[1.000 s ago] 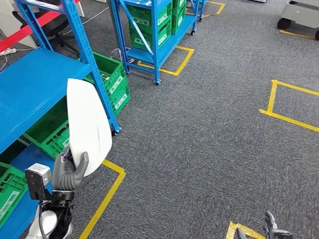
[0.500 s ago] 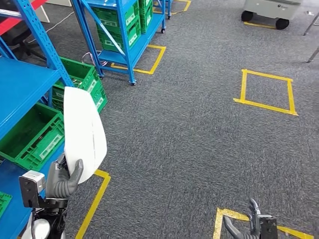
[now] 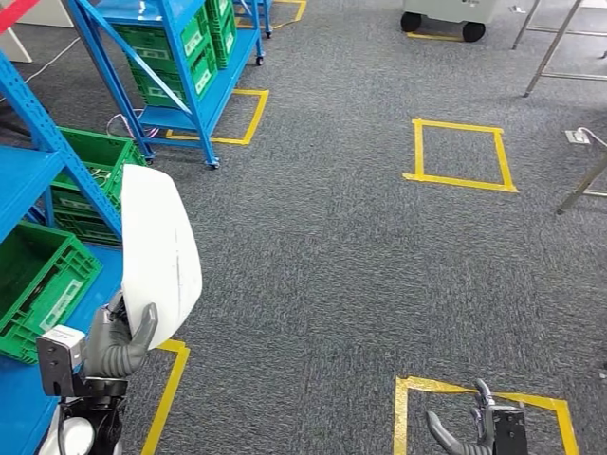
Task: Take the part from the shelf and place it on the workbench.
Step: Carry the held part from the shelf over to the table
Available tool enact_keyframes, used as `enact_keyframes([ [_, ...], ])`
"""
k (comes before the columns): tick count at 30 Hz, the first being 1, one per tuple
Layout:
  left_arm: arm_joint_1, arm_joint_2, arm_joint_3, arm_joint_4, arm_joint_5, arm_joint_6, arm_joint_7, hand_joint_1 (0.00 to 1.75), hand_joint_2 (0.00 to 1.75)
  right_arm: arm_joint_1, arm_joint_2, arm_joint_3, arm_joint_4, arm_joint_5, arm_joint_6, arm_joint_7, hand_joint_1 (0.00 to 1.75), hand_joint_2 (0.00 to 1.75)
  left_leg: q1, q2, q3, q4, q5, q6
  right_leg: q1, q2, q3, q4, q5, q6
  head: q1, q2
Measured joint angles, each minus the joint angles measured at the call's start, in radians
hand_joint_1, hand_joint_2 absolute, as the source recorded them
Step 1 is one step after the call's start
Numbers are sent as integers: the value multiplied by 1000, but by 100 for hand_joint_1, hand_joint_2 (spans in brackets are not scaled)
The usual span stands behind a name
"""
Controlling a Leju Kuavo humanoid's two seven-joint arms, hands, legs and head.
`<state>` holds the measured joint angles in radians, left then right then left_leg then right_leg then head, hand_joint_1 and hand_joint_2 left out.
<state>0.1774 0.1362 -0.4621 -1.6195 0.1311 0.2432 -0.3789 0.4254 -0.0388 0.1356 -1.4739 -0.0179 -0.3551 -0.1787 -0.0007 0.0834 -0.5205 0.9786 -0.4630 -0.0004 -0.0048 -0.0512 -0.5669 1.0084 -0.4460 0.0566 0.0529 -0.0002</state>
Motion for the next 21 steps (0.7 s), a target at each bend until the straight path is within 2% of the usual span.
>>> enact_keyframes([
  [2, -7, -1, -1, 0, -15, -18, 2, 175, 175, 3, -33, 41, -12, -51, -53, 10, 0, 175, 1, 9, -1, 1, -2, -11, 1, 20, -5, 1, 5, -16, -1, 0],
  [4, -15, -2, -3, -1, -29, -38, 5, 175, 175, 10, -63, 78, -33, -94, -103, 12, 0, 175, 5, -17, -15, 34, -30, -20, -1, 38, -8, -2, 10, -30, -2, 0],
  [6, -24, -2, -7, 0, -42, -66, 10, 175, 175, 18, -91, 105, -58, -131, -148, 8, 0, 175, 7, -59, -66, 146, -94, -23, -1, 57, -11, -4, 13, -38, -5, 0],
  [7, -31, -2, -11, 2, -49, -85, 14, 175, 175, 28, -104, 114, -74, -150, -172, 3, 0, 175, 7, -70, -101, 219, -125, -22, 0, 67, -12, -4, 13, -41, -6, 0],
  [8, -39, -4, -18, 6, -57, -106, 18, 175, 175, 43, -116, 119, -93, -167, -195, -4, 0, 175, 7, -75, -130, 275, -143, -21, 1, 76, -13, -4, 13, -41, -6, 0],
  [9, -48, -6, -26, 10, -65, -124, 22, 175, 175, 64, -127, 122, -114, -182, -216, -11, 0, 175, 7, -77, -145, 300, -141, -19, 2, 86, -14, -4, 13, -42, -6, 0],
  [10, -58, -10, -33, 14, -72, -137, 25, 175, 175, 84, -135, 123, -134, -191, -232, -17, 0, 175, 7, -79, -141, 286, -119, -16, 3, 97, -13, -3, 14, -41, -6, 0],
  [11, -66, -14, -40, 19, -78, -146, 26, 175, 175, 101, -143, 123, -152, -197, -242, -22, 0, 175, 7, -85, -119, 236, -83, -12, 3, 108, -13, -3, 14, -40, -5, 0],
  [12, -75, -18, -45, 24, -82, -153, 27, 175, 175, 115, -149, 124, -167, -200, -250, -27, 0, 175, 8, -102, -87, 168, -43, -9, 2, 121, -13, -3, 15, -39, -6, 0],
  [13, -84, -22, -51, 28, -86, -159, 28, 175, 175, 126, -154, 124, -182, -202, -257, -30, 0, 175, 10, -122, -55, 101, -17, -6, 3, 134, -16, 0, 16, -36, -5, 0],
  [15, -101, -30, -61, 38, -90, -169, 28, 175, 175, 149, -162, 124, -208, -201, -268, -35, 0, 175, 12, -151, -22, 26, 0, -4, 2, 158, -26, 4, 20, -25, -5, 0],
  [17, -116, -38, -74, 48, -92, -178, 32, 175, 175, 178, -165, 122, -230, -194, -275, -34, 0, 175, 9, -140, -21, 16, -2, 1, -3, 176, -38, 3, 26, -11, -6, 0],
  [18, -123, -42, -80, 52, -91, -184, 35, 175, 175, 194, -166, 119, -242, -188, -277, -32, 0, 175, 9, -130, -20, 13, 0, 6, -4, 168, -44, 6, 25, -6, -5, 0],
  [19, -129, -45, -86, 56, -90, -188, 38, 175, 175, 207, -166, 114, -253, -183, -277, -30, 0, 175, 10, -120, -19, 10, 3, 11, -3, 147, -55, 25, 14, -2, -2, 0],
  [21, -137, -49, -95, 64, -87, -195, 44, 175, 175, 222, -167, 103, -272, -174, -277, -25, 0, 175, 9, -96, -16, 7, 4, 18, 0, 88, -105, 124, -38, 6, 4, 0],
])
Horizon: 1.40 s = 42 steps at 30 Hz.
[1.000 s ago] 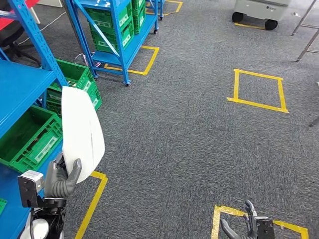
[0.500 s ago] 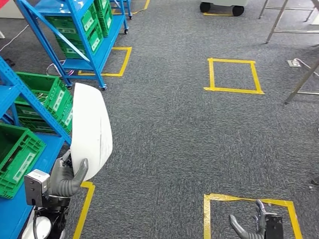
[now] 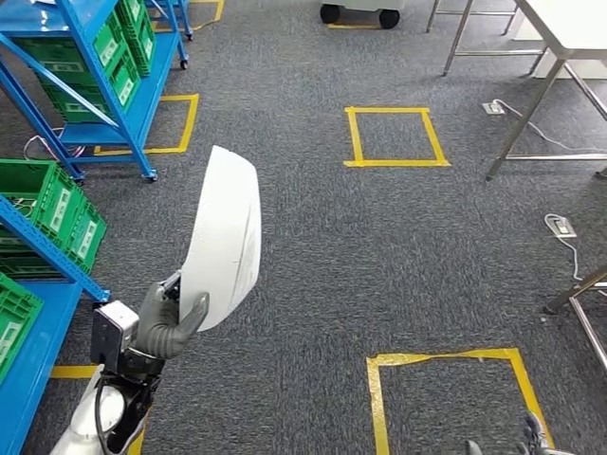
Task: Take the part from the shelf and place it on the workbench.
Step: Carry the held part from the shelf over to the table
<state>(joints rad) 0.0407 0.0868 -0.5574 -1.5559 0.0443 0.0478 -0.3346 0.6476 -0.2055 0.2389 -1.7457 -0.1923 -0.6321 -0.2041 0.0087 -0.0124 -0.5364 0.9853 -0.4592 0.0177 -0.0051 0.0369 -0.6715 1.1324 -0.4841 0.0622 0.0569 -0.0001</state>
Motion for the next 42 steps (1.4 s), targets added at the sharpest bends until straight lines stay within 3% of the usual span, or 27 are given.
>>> enact_keyframes([
  [2, -3, -1, -8, 9, 4, -9, 5, 175, 175, 8, 0, -9, -12, 13, 9, 5, 0, 175, -2, 27, 0, 0, -2, 3, -2, -25, -64, 129, -53, 7, 2, 0],
  [3, -5, -2, -13, 14, 6, -14, 7, 175, 175, 15, 2, -15, -17, 24, 19, 9, 0, 175, -2, 39, 1, 0, -3, 3, -3, -28, -79, 160, -58, 9, 2, 0],
  [4, -8, -3, -18, 19, 8, -18, 9, 175, 175, 22, 4, -24, -21, 37, 34, 13, 0, 175, -2, 51, 2, 1, -4, 3, -5, -31, -73, 151, -44, 11, 2, 0],
  [6, -16, -7, -28, 27, 9, -22, 10, 175, 175, 33, 14, -47, -31, 63, 74, 22, 0, 175, -1, 71, 9, 1, -10, -4, -8, -52, -4, 29, 17, 15, 2, 0],
  [8, -21, -9, -31, 31, 10, -23, 10, 175, 175, 34, 30, -71, -38, 90, 119, 29, 0, 175, -5, 88, 15, 4, -17, -15, -6, -79, 64, -85, 53, 10, 1, 0],
  [9, -22, -9, -32, 32, 11, -23, 10, 175, 175, 34, 39, -81, -39, 103, 141, 33, 0, 175, -8, 96, 17, 5, -20, -20, -4, -84, 76, -107, 55, 3, 0, 0],
  [11, -21, -9, -31, 31, 12, -22, 10, 175, 175, 33, 58, -102, -41, 127, 181, 41, 0, 175, -8, 110, 20, 4, -22, -28, 0, -66, 72, -109, 54, -15, -2, 0],
  [12, -20, -8, -30, 31, 12, -21, 10, 175, 175, 33, 66, -111, -41, 136, 196, 44, 0, 175, -6, 107, 21, 5, -25, -33, 0, -57, 70, -109, 55, -22, -1, 0],
  [14, -15, -6, -23, 31, 13, -21, 8, 175, 175, 29, 78, -122, -41, 146, 219, 51, 0, 175, -3, 70, 5, 41, -54, -43, -2, -40, 69, -110, 58, -34, -3, 0],
  [16, -3, 1, -13, 30, 17, -17, 1, 175, 175, 13, 83, -123, -39, 150, 231, 57, 0, 175, -3, 30, -53, 153, -112, -43, -2, -21, 66, -111, 60, -42, -5, 0],
  [17, 8, 7, -6, 30, 19, -13, -4, 175, 175, 2, 83, -123, -36, 151, 233, 60, 0, 175, -3, 24, -89, 219, -136, -41, -1, -10, 64, -111, 62, -45, -6, 0],
  [18, 20, 14, 3, 30, 23, -7, -11, 175, 175, -11, 83, -121, -32, 150, 234, 63, 0, 175, -4, 21, -117, 266, -145, -38, 1, 3, 62, -111, 63, -47, -6, 0],
  [19, 32, 21, 11, 30, 27, -1, -18, 175, 175, -22, 83, -118, -27, 148, 234, 66, 0, 175, -5, 19, -129, 280, -134, -34, 2, 17, 61, -111, 63, -48, -6, 0],
  [21, 45, 33, 25, 29, 32, 10, -28, 175, 175, -38, 83, -108, -13, 142, 232, 72, 0, 175, -8, 6, -102, 203, -68, -23, 2, 41, 61, -111, 65, -46, -6, 0],
  [23, 51, 42, 37, 22, 35, 15, -35, 175, 175, -53, 83, -96, -1, 135, 229, 74, 0, 175, -9, -35, -49, 81, -12, -14, 4, 60, 58, -108, 68, -41, -5, 0],
  [25, 59, 46, 45, 15, 36, 16, -38, 175, 175, -66, 82, -88, 6, 132, 228, 74, 0, 175, -10, -58, -25, 23, 2, -13, 2, 77, 50, -107, 72, -31, -5, 0],
  [27, 65, 47, 48, 9, 37, 17, -38, 175, 175, -70, 82, -82, 12, 128, 224, 74, 0, 175, -11, -41, -24, 16, 5, -9, -1, 88, 42, -108, 76, -20, -5, 0],
  [29, 69, 46, 54, 1, 32, 18, -33, 175, 175, -75, 78, -72, 17, 114, 209, 72, 0, 175, -9, -21, -21, 9, 10, 2, 1, 51, 20, -69, 51, -11, -1, 0],
  [31, 75, 45, 66, -7, 24, 19, -22, 175, 175, -93, 68, -55, 24, 90, 186, 67, 0, 175, -9, 4, -20, 6, 10, 8, 3, -6, -34, 48, -13, -4, 3, 0],
  [33, 81, 45, 78, -12, 17, 21, -13, 175, 175, -110, 58, -35, 33, 67, 169, 59, 0, 175, -10, 30, -21, 6, 9, 9, 0, -27, -86, 165, -61, 3, 3, 0],
  [34, 84, 45, 83, -14, 15, 21, -11, 175, 175, -115, 53, -25, 38, 58, 163, 55, 0, 175, -10, 41, -21, 7, 9, 9, -2, -30, -89, 179, -61, 6, 4, 0],
  [35, 86, 44, 87, -17, 12, 21, -9, 175, 175, -120, 47, -16, 44, 49, 158, 50, 0, 175, -9, 52, -20, 7, 7, 7, -4, -34, -70, 151, -42, 8, 4, 0],
  [37, 88, 42, 92, -24, 5, 22, -6, 175, 175, -127, 36, -1, 51, 33, 148, 39, 0, 175, -10, 71, -16, 8, 3, 1, -6, -63, 11, 11, 13, 10, 4, 0],
  [39, 88, 38, 92, -29, -1, 24, -4, 175, 175, -127, 26, 7, 55, 16, 138, 26, 0, 175, -15, 84, -11, 11, -2, -8, -3, -89, 73, -91, 40, 1, 2, 0],
  [40, 87, 36, 91, -31, -4, 26, -3, 175, 175, -124, 22, 8, 56, 9, 133, 21, 0, 175, -18, 89, -10, 12, -3, -13, -1, -92, 81, -106, 39, -5, 0, 0],
  [42, 85, 31, 89, -31, -9, 29, -2, 175, 175, -113, 14, 9, 56, -1, 125, 12, 0, 175, -17, 101, -9, 12, -4, -22, 1, -72, 79, -106, 43, -22, -1, 0],
])
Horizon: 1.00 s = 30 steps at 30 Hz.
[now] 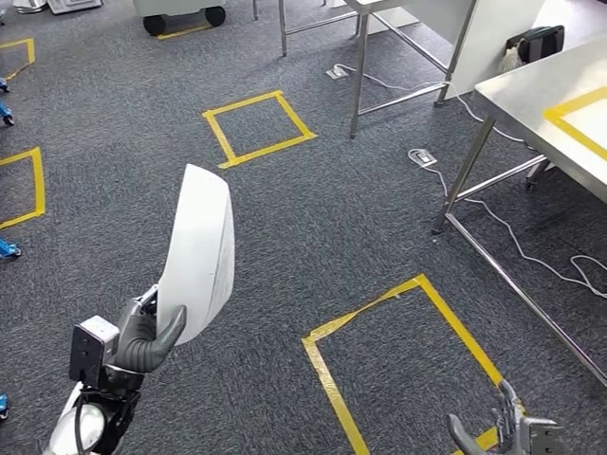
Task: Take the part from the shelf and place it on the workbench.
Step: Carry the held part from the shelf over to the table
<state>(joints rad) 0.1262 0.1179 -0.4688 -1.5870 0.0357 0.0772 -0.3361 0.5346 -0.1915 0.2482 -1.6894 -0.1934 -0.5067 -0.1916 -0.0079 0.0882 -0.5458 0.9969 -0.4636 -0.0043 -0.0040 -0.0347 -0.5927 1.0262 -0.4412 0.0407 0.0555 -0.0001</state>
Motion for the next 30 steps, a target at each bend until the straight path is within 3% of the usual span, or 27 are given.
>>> enact_keyframes([
  [2, -2, -4, -4, 0, -1, 3, 0, 175, 175, 10, -4, 0, 0, -6, -5, -7, 0, 175, 5, -22, -10, 26, -23, -11, -2, 19, -1, -3, 4, -13, 0, 0],
  [3, -4, -4, -7, 0, -1, 4, 0, 175, 175, 13, -6, 0, 0, -8, -8, -10, 0, 175, 7, -42, -29, 67, -48, -15, -4, 29, 0, -5, 5, -18, -2, 0],
  [5, -5, -5, -13, 1, -1, 7, 0, 175, 175, 17, -8, 0, 0, -13, -13, -14, 0, 175, 8, -72, -93, 200, -109, -17, -5, 50, -1, -5, 4, -23, -3, 0],
  [6, -5, -5, -16, 1, 0, 8, 0, 175, 175, 19, -9, 0, 0, -14, -15, -14, 0, 175, 8, -76, -123, 257, -126, -17, -4, 62, -1, -5, 4, -24, -4, 0],
  [7, -5, -5, -18, 1, 0, 10, 0, 175, 175, 23, -10, 0, 0, -16, -17, -14, 0, 175, 8, -79, -142, 285, -124, -16, -4, 75, 0, -5, 4, -25, -4, 0],
  [8, -7, -5, -20, 1, 1, 12, 0, 175, 175, 26, -11, 0, 0, -16, -19, -13, 0, 175, 8, -82, -142, 276, -103, -14, -4, 88, 1, -5, 4, -25, -4, 0],
  [9, -8, -5, -21, 1, 3, 13, 0, 175, 175, 28, -12, 0, -1, -16, -21, -12, 0, 175, 8, -87, -123, 228, -67, -11, -5, 101, 2, -5, 4, -24, -4, 0],
  [11, -12, -5, -23, 1, 6, 17, 0, 175, 175, 30, -13, 0, -3, -13, -26, -11, 0, 175, 12, -125, -63, 93, 1, -7, -5, 126, 2, -3, 3, -20, -4, 0],
  [13, -15, -5, -24, 0, 6, 19, 0, 175, 175, 36, -16, 0, -9, -6, -36, -9, 0, 175, 16, -160, -30, 17, 19, -5, -6, 147, -5, -1, 5, -8, -4, 0],
  [15, -17, -5, -25, 0, 7, 20, 0, 175, 175, 48, -18, 1, -14, -1, -47, -8, 0, 175, 14, -154, -27, 7, 16, 1, -11, 166, -15, -6, 11, 6, -4, 0],
  [16, -19, -5, -25, 0, 7, 20, 0, 175, 175, 55, -18, 1, -17, -1, -52, -8, 0, 175, 14, -144, -25, 3, 17, 7, -11, 158, -20, -3, 9, 11, -4, 0],
  [18, -22, -6, -25, 0, 7, 21, 0, 175, 175, 65, -20, 1, -24, -1, -59, -9, 0, 175, 15, -121, -20, -5, 20, 18, -7, 109, -48, 49, -24, 19, 0, 0],
  [20, -23, -7, -24, 0, 8, 21, 1, 175, 175, 68, -21, 1, -29, -1, -62, -10, 0, 175, 13, -97, -18, -6, 17, 25, -5, 57, -107, 176, -88, 24, 3, 0],
  [22, -22, -7, -24, 1, 8, 22, 2, 175, 175, 73, -22, 1, -31, -1, -64, -11, 0, 175, 11, -72, -16, -6, 14, 27, -5, 44, -155, 275, -120, 28, 3, 0],
  [23, -22, -7, -25, 1, 8, 22, 3, 175, 175, 76, -22, 1, -31, -1, -64, -11, 0, 175, 11, -61, -13, -6, 13, 27, -5, 42, -152, 271, -107, 29, 3, 0],
  [24, -22, -7, -25, 1, 8, 22, 3, 175, 175, 79, -22, 1, -31, -1, -64, -11, 0, 175, 11, -50, -10, -6, 10, 25, -5, 37, -128, 227, -79, 29, 3, 0],
  [25, -23, -8, -25, 1, 8, 22, 3, 175, 175, 81, -22, 1, -33, -1, -64, -11, 0, 175, 11, -40, -5, -6, 7, 23, -5, 26, -88, 155, -44, 29, 3, 0],
  [27, -24, -8, -25, 1, 8, 22, 3, 175, 175, 81, -23, 1, -37, -1, -65, -11, 0, 175, 5, -23, 3, -4, -1, 14, -2, -5, -19, 33, -2, 22, 2, 0],
  [29, -26, -8, -26, 1, 8, 22, 3, 175, 175, 81, -23, 1, -40, -1, -66, -11, 0, 175, 0, -10, 7, -3, -4, 6, 2, -12, -2, 0, 2, 9, 0, 0],
  [30, -27, -8, -26, 1, 8, 22, 3, 175, 175, 82, -23, 0, -41, -1, -66, -11, 0, 175, 0, -3, 7, -3, -4, 2, 2, 0, -3, 0, 4, 2, -1, 0],
])
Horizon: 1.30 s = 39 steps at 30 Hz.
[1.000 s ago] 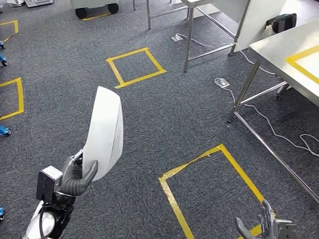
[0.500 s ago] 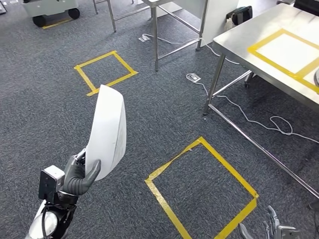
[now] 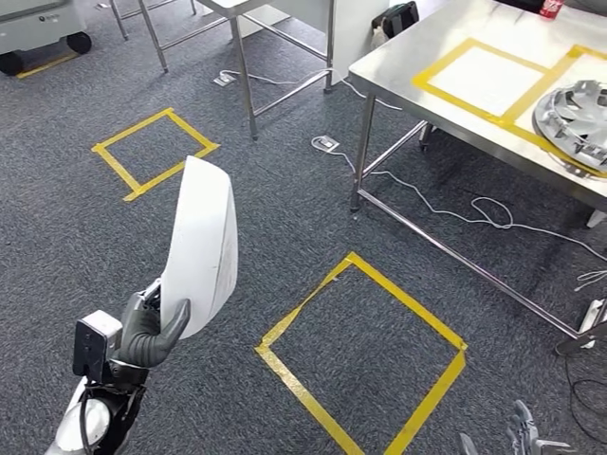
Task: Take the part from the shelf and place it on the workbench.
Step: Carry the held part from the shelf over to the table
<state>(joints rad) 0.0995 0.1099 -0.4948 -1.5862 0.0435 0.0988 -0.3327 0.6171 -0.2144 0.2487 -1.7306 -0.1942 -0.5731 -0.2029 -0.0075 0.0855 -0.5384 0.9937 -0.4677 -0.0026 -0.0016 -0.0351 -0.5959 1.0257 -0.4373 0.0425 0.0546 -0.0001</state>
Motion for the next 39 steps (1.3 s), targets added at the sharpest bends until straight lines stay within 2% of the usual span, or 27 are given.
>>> enact_keyframes([
  [1, -1, 0, 0, 0, 0, 0, 0, 175, 175, 2, 0, 0, -1, 0, 0, 0, 0, 175, 2, 3, 1, 1, -3, -5, -1, 9, -1, -1, 2, -6, 0, 0],
  [3, -3, 0, -1, 0, 0, 0, 0, 175, 175, 4, 0, 0, -4, 1, -4, -1, 0, 175, 6, -22, -14, 41, -34, -16, -5, 27, 1, -6, 5, -18, -3, 0],
  [5, -4, 0, -3, 1, -1, 0, 1, 175, 175, 5, 0, -1, -8, 3, -7, -2, 0, 175, 8, -62, -71, 162, -97, -22, -8, 45, 1, -7, 6, -26, -7, 0],
  [6, -4, 0, -4, 1, -2, 0, 2, 175, 175, 6, 0, -1, -9, 3, -7, -3, 0, 175, 9, -71, -106, 231, -124, -23, -7, 55, 0, -7, 7, -27, -7, 0],
  [7, -4, 1, -5, 2, -3, -1, 2, 175, 175, 9, 0, -1, -10, 4, -7, -3, 0, 175, 9, -75, -132, 278, -135, -24, -7, 66, 0, -7, 6, -28, -7, 0],
  [8, -5, 1, -5, 2, -5, -1, 2, 175, 175, 11, 0, -1, -10, 6, -6, -5, 0, 175, 9, -77, -142, 290, -126, -23, -7, 75, 1, -7, 6, -29, -7, 0],
  [9, -5, 1, -6, 3, -7, -1, 2, 175, 175, 13, 0, -1, -11, 7, -3, -7, 0, 175, 9, -79, -132, 262, -98, -21, -7, 85, 1, -7, 6, -29, -7, 0],
  [11, -9, 1, -6, 3, -13, -2, 0, 175, 175, 14, 0, -3, -11, 8, 8, -15, 0, 175, 9, -85, -74, 132, -27, -15, -7, 102, 3, -6, 4, -25, -8, 0],
  [13, -14, 0, -6, 2, -17, -3, -4, 175, 175, 14, 0, -6, -11, 7, 25, -25, 0, 175, 9, -92, -26, 27, 3, -8, -4, 114, 2, -5, 1, -15, -9, 0],
  [14, -16, 0, -6, 2, -20, -3, -5, 175, 175, 14, 1, -8, -11, 3, 33, -29, 0, 175, 8, -94, -18, 5, 3, -3, -3, 118, 2, -2, 3, -7, -10, 0],
  [16, -17, 0, -7, 2, -22, -4, -6, 175, 175, 15, 2, -11, -11, -4, 47, -37, 0, 175, 8, -91, -13, -3, 2, 8, -3, 115, 1, 0, 9, 4, -10, 0],
  [18, -17, -1, -7, 2, -24, -5, -7, 175, 175, 13, 4, -16, -10, -6, 53, -42, 0, 175, 9, -88, -3, -5, 2, 20, -2, 90, -15, 36, -11, 12, -6, 0],
  [19, -16, -2, -6, 2, -26, -5, -7, 175, 175, 12, 5, -20, -10, -6, 54, -43, 0, 175, 9, -87, 1, -5, 1, 24, -2, 73, -37, 81, -36, 15, -5, 0],
  [21, -15, -1, -5, 2, -29, -4, -8, 175, 175, 10, 8, -29, -9, -3, 53, -43, 0, 175, 7, -84, 7, -5, -5, 29, -1, 50, -105, 211, -91, 21, -3, 0],
  [22, -13, -1, -5, 2, -30, -3, -8, 175, 175, 11, 11, -36, -8, -1, 53, -40, 0, 175, 7, -83, 11, -5, -9, 30, -1, 47, -136, 263, -106, 22, -3, 0],
  [23, -11, 0, -4, 2, -32, -2, -8, 175, 175, 13, 15, -43, -7, 1, 53, -36, 0, 175, 7, -82, 17, -5, -14, 30, -1, 45, -152, 283, -105, 22, -3, 0],
  [24, -10, 0, -4, 2, -33, -1, -9, 175, 175, 15, 18, -51, -6, 4, 55, -32, 0, 175, 7, -81, 25, -5, -20, 29, -2, 44, -149, 263, -83, 20, -3, 0],
  [26, -7, 0, -3, 1, -35, 0, -10, 175, 175, 22, 26, -70, -6, 12, 63, -24, 0, 175, 7, -80, 46, -5, -36, 24, -2, 39, -96, 138, -8, 17, -2, 0],
  [27, -7, 0, -1, 0, -36, 0, -10, 175, 175, 25, 30, -78, -5, 16, 68, -21, 0, 175, 6, -79, 55, -4, -44, 20, -1, 34, -69, 74, 12, 14, -3, 0],
  [28, -7, 0, 1, -1, -37, 1, -10, 175, 175, 28, 34, -86, -6, 19, 74, -17, 0, 175, 4, -79, 59, -4, -51, 15, 1, 30, -49, 32, 20, 9, -3, 0],
  [29, -6, 0, 2, -2, -37, 1, -11, 175, 175, 31, 38, -93, -6, 23, 80, -14, 0, 175, 3, -78, 62, -4, -55, 9, 3, 28, -41, 14, 16, 3, -4, 0],
  [32, -6, -1, 4, -4, -39, 1, -15, 175, 175, 39, 59, -120, -6, 48, 118, 0, 0, 175, 4, -77, 72, 8, -58, -4, 3, 36, -22, 6, 8, -20, -5, 0],
  [33, -7, -1, 4, -5, -40, 1, -17, 175, 175, 40, 67, -131, -6, 58, 134, 5, 0, 175, 4, -78, 63, 32, -59, -8, 2, 39, -10, 4, 4, -26, -8, 0],
  [34, -8, -1, 4, -6, -41, 1, -18, 175, 175, 40, 77, -143, -6, 67, 149, 9, 0, 175, 4, -79, 41, 75, -68, -13, 0, 41, 1, 1, -1, -31, -9, 0],
  [37, -7, -2, 4, -7, -41, 1, -19, 175, 175, 43, 103, -173, -6, 75, 181, 18, 0, 175, 5, -80, -91, 262, -138, -23, -2, 48, 23, -1, -21, -40, -14, 0],
  [38, -6, -2, 4, -7, -41, 2, -19, 175, 175, 45, 112, -182, -6, 77, 189, 19, 0, 175, 5, -81, -127, 296, -151, -22, -2, 52, 31, -1, -28, -41, -15, 0],
  [39, -6, -2, 5, -7, -41, 2, -19, 175, 175, 48, 119, -191, -5, 79, 196, 20, 0, 175, 5, -81, -147, 297, -143, -20, -2, 55, 41, -1, -36, -41, -15, 0],
])
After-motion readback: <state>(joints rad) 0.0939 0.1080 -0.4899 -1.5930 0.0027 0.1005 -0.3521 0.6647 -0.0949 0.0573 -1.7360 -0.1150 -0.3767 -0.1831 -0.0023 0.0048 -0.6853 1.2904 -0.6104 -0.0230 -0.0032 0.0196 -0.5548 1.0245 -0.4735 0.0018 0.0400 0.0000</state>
